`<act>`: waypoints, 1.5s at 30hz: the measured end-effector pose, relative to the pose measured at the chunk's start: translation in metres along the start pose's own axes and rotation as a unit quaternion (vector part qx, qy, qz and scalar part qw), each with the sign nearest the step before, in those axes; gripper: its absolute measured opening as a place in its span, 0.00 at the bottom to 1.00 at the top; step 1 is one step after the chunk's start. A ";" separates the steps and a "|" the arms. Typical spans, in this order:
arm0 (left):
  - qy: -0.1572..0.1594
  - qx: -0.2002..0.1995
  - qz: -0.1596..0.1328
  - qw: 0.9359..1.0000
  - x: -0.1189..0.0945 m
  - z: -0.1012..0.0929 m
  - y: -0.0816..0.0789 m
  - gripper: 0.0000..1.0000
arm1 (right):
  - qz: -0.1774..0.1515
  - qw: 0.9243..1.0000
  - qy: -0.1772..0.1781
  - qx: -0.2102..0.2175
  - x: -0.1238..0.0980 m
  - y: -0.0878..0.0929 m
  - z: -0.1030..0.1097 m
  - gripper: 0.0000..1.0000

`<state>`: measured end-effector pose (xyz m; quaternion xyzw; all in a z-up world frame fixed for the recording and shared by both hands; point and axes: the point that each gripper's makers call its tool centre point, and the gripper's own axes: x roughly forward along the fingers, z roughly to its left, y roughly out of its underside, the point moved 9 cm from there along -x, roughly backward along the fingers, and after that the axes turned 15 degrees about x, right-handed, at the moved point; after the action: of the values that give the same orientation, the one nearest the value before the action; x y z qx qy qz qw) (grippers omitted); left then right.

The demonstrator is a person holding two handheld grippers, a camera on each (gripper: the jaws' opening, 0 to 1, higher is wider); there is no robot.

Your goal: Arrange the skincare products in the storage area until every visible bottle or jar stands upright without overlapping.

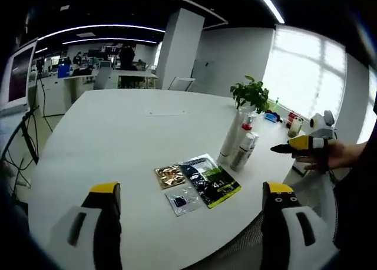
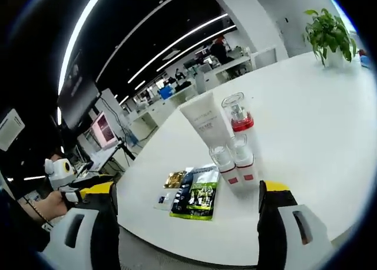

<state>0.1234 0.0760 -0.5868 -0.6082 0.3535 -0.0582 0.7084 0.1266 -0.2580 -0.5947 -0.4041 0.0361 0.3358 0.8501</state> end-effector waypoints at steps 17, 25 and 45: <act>-0.014 -0.008 -0.003 1.000 -0.005 -0.004 0.003 0.98 | -0.008 1.000 -0.010 -0.015 -0.006 -0.002 0.002 1.00; -0.026 0.010 0.001 1.000 -0.009 0.003 0.007 0.98 | -0.003 1.000 -0.007 -0.014 -0.006 0.001 -0.001 1.00; -0.023 0.002 0.006 1.000 -0.008 0.010 0.014 0.96 | -0.003 1.000 -0.003 -0.008 -0.007 0.002 -0.004 1.00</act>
<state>0.1181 0.0923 -0.5962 -0.6060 0.3406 -0.0408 0.7177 0.1210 -0.2641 -0.5962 -0.4101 0.0297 0.3346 0.8479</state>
